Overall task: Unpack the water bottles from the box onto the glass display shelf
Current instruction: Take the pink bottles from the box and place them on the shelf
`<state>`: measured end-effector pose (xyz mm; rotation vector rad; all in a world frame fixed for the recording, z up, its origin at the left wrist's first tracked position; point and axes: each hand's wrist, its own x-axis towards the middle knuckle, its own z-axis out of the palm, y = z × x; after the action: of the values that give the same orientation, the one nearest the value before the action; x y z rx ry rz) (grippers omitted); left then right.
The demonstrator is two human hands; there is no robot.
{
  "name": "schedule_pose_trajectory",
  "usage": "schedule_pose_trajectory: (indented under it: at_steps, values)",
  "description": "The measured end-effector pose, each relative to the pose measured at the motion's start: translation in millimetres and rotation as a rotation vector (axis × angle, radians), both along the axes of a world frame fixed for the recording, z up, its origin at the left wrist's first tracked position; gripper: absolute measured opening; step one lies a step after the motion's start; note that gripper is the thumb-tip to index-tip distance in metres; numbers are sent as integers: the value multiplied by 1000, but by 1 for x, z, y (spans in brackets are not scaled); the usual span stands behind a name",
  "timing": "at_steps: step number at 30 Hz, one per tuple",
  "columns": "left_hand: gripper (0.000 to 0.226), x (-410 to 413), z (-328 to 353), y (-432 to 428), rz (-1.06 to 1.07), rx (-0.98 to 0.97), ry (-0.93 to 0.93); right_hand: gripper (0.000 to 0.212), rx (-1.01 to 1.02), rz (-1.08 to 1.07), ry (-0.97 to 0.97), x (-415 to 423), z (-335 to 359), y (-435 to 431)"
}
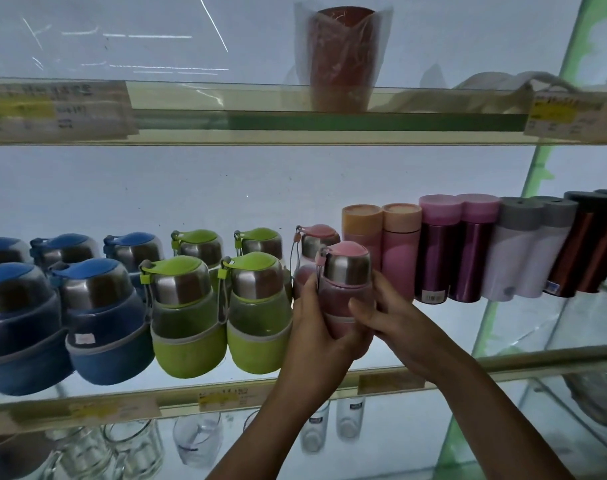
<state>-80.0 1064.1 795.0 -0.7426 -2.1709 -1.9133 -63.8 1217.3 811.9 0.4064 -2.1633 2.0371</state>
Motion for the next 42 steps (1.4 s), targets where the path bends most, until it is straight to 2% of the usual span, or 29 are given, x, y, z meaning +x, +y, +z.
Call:
schedule_pose_trajectory:
  at_steps: [6, 14, 23, 33, 36, 42]
  values:
    - [96, 8, -1, 4, 117, -153, 50, 58, 4, 38, 8, 0, -6, 4]
    - [93, 19, -9, 5, 190, -193, 107, 59, 108, -24, 44, 4, -12, 5]
    - [98, 46, -35, -13, 291, -377, 319, 53, 131, -82, 70, 5, -14, 1]
    - [83, 51, -40, -14, 355, -375, 402, 58, 160, -205, 40, 5, -17, -3]
    - [84, 50, -41, -13, 376, -389, 407, 51, 173, -224, 32, 5, -17, -4]
    - [79, 49, -40, -16, 373, -308, 409, 54, 202, -182, 27, 7, -17, 2]
